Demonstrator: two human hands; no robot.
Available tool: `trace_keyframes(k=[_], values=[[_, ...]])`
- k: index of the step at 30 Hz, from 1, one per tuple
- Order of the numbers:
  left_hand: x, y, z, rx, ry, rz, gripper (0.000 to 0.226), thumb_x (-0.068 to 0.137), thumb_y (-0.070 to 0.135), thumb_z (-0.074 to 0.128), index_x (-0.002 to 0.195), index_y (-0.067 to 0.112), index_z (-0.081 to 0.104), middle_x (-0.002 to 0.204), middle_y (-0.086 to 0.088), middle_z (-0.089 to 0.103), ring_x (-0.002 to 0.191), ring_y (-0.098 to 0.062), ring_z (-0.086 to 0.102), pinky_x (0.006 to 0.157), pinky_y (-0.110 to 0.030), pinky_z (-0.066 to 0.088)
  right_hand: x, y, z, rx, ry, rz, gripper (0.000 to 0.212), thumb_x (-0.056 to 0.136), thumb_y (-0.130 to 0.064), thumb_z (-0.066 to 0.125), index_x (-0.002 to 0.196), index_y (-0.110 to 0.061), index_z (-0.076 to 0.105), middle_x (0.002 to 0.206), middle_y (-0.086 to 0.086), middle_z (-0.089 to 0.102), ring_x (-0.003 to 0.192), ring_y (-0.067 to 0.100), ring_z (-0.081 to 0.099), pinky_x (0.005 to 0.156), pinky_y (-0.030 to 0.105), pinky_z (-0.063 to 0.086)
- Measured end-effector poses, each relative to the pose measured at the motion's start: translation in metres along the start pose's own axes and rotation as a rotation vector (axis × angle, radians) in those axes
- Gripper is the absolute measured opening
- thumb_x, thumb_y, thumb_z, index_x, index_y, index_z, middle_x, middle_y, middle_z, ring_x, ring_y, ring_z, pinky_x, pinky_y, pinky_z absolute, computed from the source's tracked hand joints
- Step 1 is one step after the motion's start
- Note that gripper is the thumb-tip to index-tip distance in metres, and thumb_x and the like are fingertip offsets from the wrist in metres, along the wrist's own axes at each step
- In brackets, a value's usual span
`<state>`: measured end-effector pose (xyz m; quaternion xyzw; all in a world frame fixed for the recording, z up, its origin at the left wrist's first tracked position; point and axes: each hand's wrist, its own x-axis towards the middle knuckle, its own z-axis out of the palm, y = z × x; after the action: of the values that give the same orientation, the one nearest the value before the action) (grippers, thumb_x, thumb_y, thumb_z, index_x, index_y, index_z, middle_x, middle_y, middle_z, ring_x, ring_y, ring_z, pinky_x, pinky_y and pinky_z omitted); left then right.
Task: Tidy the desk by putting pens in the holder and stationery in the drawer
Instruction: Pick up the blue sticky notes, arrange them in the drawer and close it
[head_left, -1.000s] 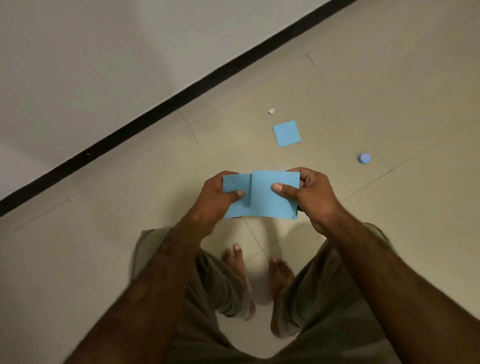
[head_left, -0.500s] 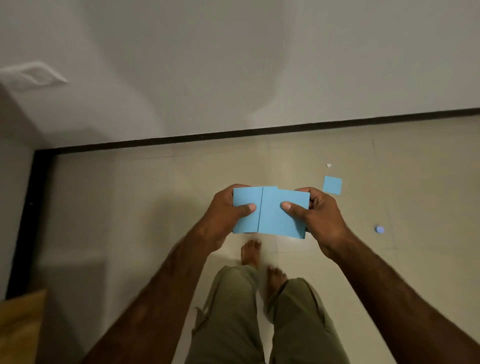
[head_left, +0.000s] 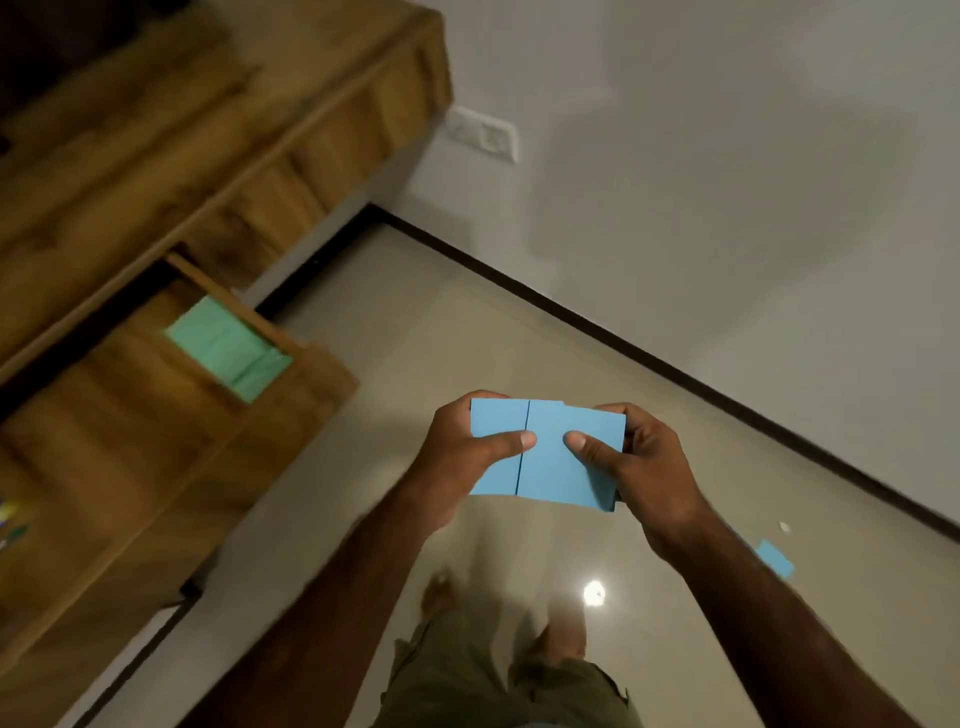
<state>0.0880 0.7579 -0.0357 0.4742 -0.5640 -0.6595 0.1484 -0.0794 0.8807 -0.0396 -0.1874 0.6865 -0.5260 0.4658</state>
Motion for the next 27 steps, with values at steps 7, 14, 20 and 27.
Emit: trace_keyframes(k=[7, 14, 20, 27], values=[[-0.039, -0.014, -0.114, -0.181, 0.224, 0.029, 0.041, 0.066, 0.021, 0.085, 0.102, 0.017, 0.067, 0.1, -0.008, 0.074, 0.099, -0.028, 0.07, 0.083, -0.041, 0.058, 0.0, -0.033, 0.12, -0.125, -0.223, -0.05, 0.021, 0.083, -0.021, 0.081, 0.1, -0.017, 0.069, 0.094, 0.005, 0.076, 0.083, 0.021, 0.072, 0.06, 0.028, 0.053], [-0.08, -0.031, -0.236, -0.305, 0.435, 0.054, 0.034, 0.076, 0.007, 0.082, 0.107, 0.008, 0.067, 0.102, -0.011, 0.076, 0.095, -0.023, 0.072, 0.078, -0.034, 0.058, 0.003, -0.046, 0.255, -0.196, -0.436, -0.013, 0.025, 0.091, -0.017, 0.072, 0.115, -0.018, 0.067, 0.101, 0.004, 0.078, 0.091, 0.023, 0.075, 0.072, 0.043, 0.06], [-0.1, -0.046, -0.303, -0.329, 0.615, 0.034, 0.028, 0.075, 0.01, 0.083, 0.097, 0.018, 0.068, 0.091, 0.001, 0.074, 0.084, -0.012, 0.071, 0.064, -0.021, 0.053, 0.009, -0.053, 0.328, -0.277, -0.595, 0.007, 0.027, 0.093, -0.004, 0.067, 0.119, -0.015, 0.066, 0.106, 0.006, 0.077, 0.097, 0.025, 0.074, 0.069, 0.036, 0.06], [-0.084, -0.062, -0.348, -0.334, 0.768, -0.018, 0.029, 0.078, 0.019, 0.083, 0.098, 0.025, 0.062, 0.096, 0.012, 0.068, 0.088, -0.005, 0.064, 0.07, -0.02, 0.05, 0.047, -0.065, 0.399, -0.474, -0.585, -0.069, 0.026, 0.088, -0.005, 0.075, 0.113, -0.011, 0.071, 0.104, 0.006, 0.076, 0.096, 0.023, 0.074, 0.076, 0.042, 0.064]])
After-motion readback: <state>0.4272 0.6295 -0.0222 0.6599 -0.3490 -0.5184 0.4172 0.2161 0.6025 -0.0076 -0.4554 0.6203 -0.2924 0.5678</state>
